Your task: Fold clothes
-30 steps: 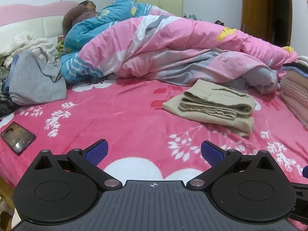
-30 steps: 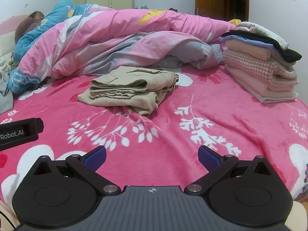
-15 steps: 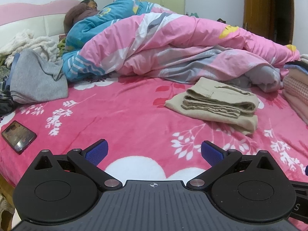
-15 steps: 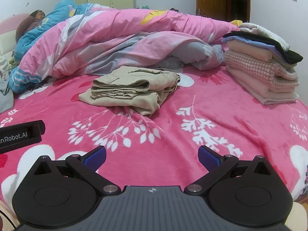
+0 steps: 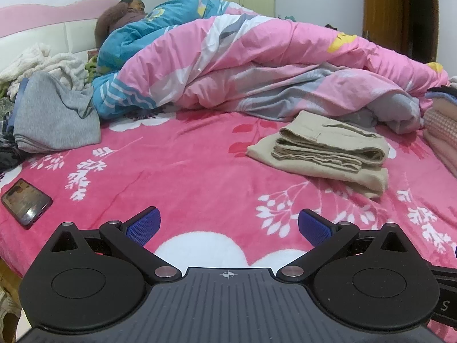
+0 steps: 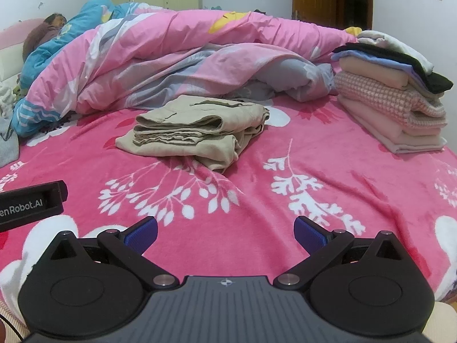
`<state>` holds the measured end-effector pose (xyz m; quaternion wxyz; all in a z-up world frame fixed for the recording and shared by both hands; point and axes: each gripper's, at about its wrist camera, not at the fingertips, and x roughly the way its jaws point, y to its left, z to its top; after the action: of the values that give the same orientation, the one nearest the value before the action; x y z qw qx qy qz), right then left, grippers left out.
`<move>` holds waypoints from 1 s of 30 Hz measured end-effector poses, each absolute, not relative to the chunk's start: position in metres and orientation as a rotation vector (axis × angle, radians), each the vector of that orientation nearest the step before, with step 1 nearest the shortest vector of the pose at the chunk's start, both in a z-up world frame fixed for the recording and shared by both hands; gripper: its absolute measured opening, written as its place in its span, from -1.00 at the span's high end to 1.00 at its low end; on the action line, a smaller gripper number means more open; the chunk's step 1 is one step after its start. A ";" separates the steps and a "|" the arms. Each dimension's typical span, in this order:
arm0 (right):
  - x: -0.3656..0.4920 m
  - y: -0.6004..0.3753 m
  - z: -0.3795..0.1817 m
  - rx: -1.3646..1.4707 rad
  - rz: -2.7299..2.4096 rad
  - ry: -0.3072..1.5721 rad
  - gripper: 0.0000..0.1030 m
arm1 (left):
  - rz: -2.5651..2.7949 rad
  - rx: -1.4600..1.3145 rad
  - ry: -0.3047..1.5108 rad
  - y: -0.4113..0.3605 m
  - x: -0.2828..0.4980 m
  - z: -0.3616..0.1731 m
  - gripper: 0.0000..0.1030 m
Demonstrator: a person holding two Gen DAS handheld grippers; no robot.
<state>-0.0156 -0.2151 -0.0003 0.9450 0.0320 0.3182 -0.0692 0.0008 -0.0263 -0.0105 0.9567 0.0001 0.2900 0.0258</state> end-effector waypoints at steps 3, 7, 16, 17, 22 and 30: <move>-0.010 -0.217 -0.003 0.069 -0.143 0.653 -1.00 | 0.050 0.001 0.591 -0.028 0.005 -0.013 -1.00; -0.003 -0.222 -0.007 0.075 -0.141 0.654 -1.00 | 0.033 -0.002 0.585 -0.029 0.010 -0.017 -1.00; 0.020 -0.253 -0.012 0.087 -0.101 0.572 -1.00 | -0.046 -0.073 0.498 -0.032 0.034 -0.025 -1.00; 0.025 -0.258 -0.010 0.086 -0.090 0.557 -1.00 | -0.057 -0.075 0.504 -0.033 0.041 -0.026 -1.00; 0.057 -0.266 0.004 -0.027 -0.006 0.418 -1.00 | -0.103 -0.052 0.516 -0.043 0.082 -0.031 -1.00; 0.135 -0.244 0.012 -0.245 0.144 0.350 -0.92 | -0.141 0.017 0.576 -0.050 0.155 -0.057 -0.99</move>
<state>0.1354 -0.2443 0.0115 0.9747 -0.1212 0.1737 0.0713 0.1553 -0.0504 -0.0572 0.9563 0.0085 0.2839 -0.0693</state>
